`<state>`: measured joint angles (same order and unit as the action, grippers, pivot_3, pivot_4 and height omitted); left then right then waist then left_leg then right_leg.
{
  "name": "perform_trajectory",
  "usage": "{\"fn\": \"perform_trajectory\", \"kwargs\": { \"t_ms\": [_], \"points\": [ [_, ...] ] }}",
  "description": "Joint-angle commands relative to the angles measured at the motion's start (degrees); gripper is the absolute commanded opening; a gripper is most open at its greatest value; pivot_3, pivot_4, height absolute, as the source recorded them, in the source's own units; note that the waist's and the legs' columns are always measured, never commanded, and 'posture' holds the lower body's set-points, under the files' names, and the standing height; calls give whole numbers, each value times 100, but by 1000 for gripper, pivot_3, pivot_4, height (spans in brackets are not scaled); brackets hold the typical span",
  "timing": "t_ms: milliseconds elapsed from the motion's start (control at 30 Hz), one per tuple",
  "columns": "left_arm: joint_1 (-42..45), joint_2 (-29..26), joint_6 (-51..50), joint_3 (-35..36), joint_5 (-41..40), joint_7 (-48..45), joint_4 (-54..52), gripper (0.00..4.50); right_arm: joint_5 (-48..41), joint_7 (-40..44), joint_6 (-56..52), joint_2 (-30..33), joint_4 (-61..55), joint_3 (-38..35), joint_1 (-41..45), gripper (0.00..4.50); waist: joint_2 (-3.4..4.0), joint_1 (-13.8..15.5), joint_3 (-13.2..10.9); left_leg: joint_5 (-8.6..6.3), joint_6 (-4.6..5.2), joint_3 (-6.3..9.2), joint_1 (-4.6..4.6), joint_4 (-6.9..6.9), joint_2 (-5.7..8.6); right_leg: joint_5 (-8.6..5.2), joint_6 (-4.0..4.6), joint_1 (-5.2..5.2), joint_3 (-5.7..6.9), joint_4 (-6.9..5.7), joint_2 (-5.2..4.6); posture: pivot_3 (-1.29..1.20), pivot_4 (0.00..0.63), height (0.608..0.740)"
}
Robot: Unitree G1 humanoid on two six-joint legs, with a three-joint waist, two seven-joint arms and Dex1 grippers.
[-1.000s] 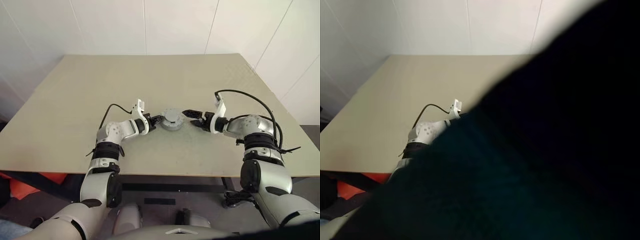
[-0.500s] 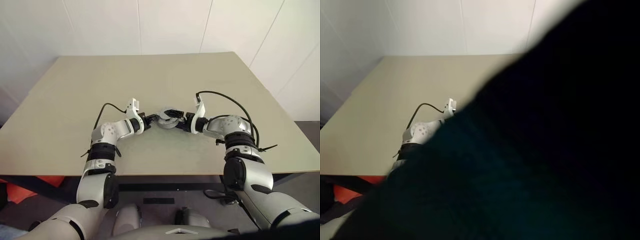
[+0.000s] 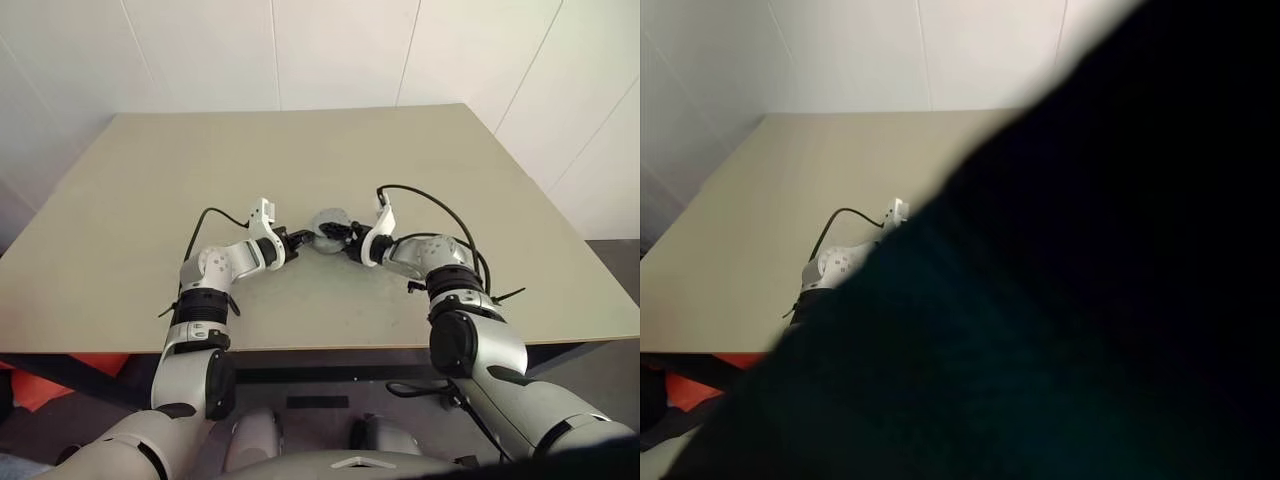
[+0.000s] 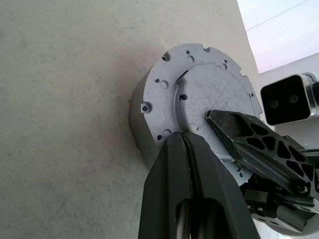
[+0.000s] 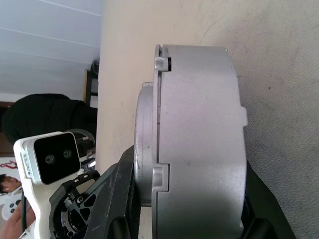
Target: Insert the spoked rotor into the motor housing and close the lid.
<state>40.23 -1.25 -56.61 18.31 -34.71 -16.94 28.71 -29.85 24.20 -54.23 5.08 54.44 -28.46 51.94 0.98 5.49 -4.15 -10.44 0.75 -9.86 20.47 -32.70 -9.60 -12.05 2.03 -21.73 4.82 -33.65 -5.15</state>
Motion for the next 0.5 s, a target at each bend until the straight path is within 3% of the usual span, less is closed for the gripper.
{"fn": "perform_trajectory", "kwargs": {
  "t_ms": [33,200,300,500],
  "points": [
    [-29,84,-48,-158,44,4,4,0,-149,-67,254,-69,39,-55,193,2044,0,-1,0,0,0,-3,-3,0,0,0,0,0,-3,0,0,0,0,740],
    [-18,81,58,-130,28,-64,-40,0,-292,-56,322,-33,68,-187,270,2044,-1,0,-1,1,-1,-12,-5,1,-2,-1,-1,-1,-7,-1,0,0,0,740],
    [-93,-28,456,188,-130,-109,-351,0,-761,-200,376,59,85,-698,571,2044,-1,3,-6,1,-2,-14,3,0,-2,-1,-1,-12,-10,-1,-1,0,0,740],
    [-384,-332,755,768,-557,-138,-849,0,-1341,-182,-8,203,46,-1155,984,2044,-9,6,-14,25,-29,-17,144,-11,-6,40,55,-161,-8,-45,4,0,0,740]
  ]
}}
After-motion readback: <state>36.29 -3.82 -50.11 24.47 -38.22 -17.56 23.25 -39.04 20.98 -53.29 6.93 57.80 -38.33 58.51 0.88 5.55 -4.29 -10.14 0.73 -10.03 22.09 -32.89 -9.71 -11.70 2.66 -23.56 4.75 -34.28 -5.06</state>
